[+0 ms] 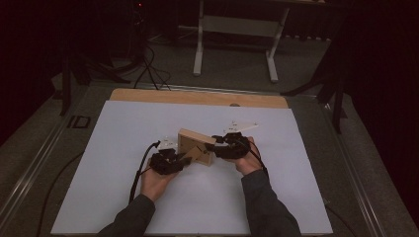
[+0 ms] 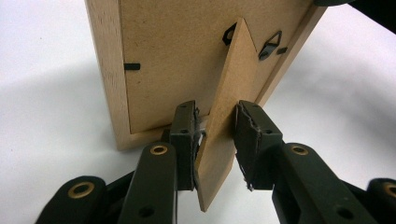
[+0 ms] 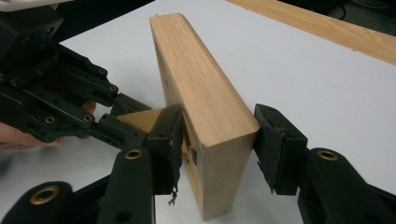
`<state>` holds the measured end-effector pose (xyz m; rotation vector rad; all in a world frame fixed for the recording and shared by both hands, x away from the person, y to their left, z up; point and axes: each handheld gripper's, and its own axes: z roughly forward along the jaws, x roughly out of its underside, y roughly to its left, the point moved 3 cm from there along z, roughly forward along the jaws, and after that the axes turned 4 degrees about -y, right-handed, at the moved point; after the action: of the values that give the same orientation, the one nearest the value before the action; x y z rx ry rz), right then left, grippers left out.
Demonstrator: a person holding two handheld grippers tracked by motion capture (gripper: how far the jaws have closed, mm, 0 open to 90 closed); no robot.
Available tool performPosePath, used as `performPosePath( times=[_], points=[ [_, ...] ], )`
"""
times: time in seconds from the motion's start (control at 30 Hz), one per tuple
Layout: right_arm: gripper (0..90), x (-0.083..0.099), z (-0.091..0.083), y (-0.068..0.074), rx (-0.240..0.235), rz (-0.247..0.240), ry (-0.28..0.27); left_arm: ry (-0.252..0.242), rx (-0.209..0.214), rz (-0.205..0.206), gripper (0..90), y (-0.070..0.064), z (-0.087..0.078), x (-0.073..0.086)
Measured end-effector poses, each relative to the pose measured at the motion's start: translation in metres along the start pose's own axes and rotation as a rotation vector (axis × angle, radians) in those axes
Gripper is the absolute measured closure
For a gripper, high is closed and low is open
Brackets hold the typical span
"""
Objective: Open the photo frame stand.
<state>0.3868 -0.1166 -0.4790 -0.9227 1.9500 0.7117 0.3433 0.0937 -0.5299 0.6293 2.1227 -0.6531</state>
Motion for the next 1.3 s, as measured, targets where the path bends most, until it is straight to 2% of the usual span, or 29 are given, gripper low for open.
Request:
performPosePath(
  times=[0.23, 0.47, 0.67, 1.07, 1.17, 1.23, 1.3],
  points=[
    [52.6, -0.001, 0.0, 0.005, 0.006, -0.022, 0.01, 0.01, -0.009, 0.018, 68.6, 0.0, 0.001, 0.002],
    [51.5, 0.001, -0.002, 0.012, -0.008, -0.034, 0.006, 0.019, 0.015, 0.003, 67.6, 0.003, 0.0, 0.007],
    [51.0, 0.001, -0.003, 0.018, -0.015, -0.062, 0.015, 0.024, 0.002, 0.009, 67.5, 0.0, -0.001, 0.009],
    [49.3, 0.001, -0.002, 0.02, -0.025, -0.062, 0.012, 0.021, -0.039, 0.045, 68.2, -0.009, 0.002, 0.01],
    [47.4, 0.0, -0.003, 0.022, -0.043, -0.071, 0.01, 0.029, -0.043, 0.057, 70.4, -0.012, 0.004, 0.011],
    [48.3, -0.001, -0.003, 0.024, -0.073, -0.072, -0.002, 0.035, -0.039, 0.056, 70.8, -0.014, 0.007, 0.012],
    [48.6, -0.002, -0.004, 0.026, -0.083, -0.076, -0.01, 0.038, -0.039, 0.053, 71.7, -0.015, 0.008, 0.013]
  ],
)
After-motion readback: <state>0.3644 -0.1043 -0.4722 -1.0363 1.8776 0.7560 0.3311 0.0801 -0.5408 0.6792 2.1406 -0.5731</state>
